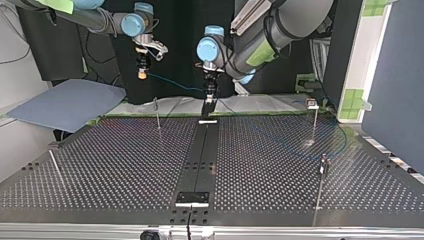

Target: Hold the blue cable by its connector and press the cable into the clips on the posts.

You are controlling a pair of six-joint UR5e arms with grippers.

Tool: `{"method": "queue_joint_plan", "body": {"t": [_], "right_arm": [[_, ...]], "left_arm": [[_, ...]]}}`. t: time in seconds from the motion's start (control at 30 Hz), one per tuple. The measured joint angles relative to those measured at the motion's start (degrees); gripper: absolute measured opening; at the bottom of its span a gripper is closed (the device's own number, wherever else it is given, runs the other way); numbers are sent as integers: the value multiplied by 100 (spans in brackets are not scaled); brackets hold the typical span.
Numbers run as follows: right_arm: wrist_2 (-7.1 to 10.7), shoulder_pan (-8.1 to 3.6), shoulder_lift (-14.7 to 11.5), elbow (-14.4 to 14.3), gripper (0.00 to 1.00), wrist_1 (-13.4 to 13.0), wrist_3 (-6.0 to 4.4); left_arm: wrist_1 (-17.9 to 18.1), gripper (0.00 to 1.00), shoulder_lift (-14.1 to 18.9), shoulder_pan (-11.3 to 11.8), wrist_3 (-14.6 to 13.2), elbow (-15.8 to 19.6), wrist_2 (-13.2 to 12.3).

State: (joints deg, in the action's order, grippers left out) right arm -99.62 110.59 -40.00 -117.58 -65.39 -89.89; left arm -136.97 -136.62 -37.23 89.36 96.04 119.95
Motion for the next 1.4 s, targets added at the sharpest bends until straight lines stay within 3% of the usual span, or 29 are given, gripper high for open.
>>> {"method": "queue_joint_plan", "body": {"t": [0.3,0.4,0.5,0.63,0.9,1.17,1.4], "right_arm": [[513,-517,3,139,0,22,423],[606,-690,4,149,0,18,493],[640,-843,10,156,0,17,515],[664,-938,11,172,0,19,521],[896,-1175,16,381,0,142,498],[961,-1301,22,508,0,320,510],[966,-1349,29,517,0,500,543]], "left_arm": [[-119,38,-514,-433,-38,-515,312],[-41,38,-678,-573,-31,-680,414],[11,38,-857,-669,11,-859,466],[-82,38,-1062,-753,46,-1063,505],[38,38,-1502,-834,90,-1504,652],[-189,41,-1890,-855,45,-1892,779],[-132,41,-2261,-850,-73,-2264,1120]]}}
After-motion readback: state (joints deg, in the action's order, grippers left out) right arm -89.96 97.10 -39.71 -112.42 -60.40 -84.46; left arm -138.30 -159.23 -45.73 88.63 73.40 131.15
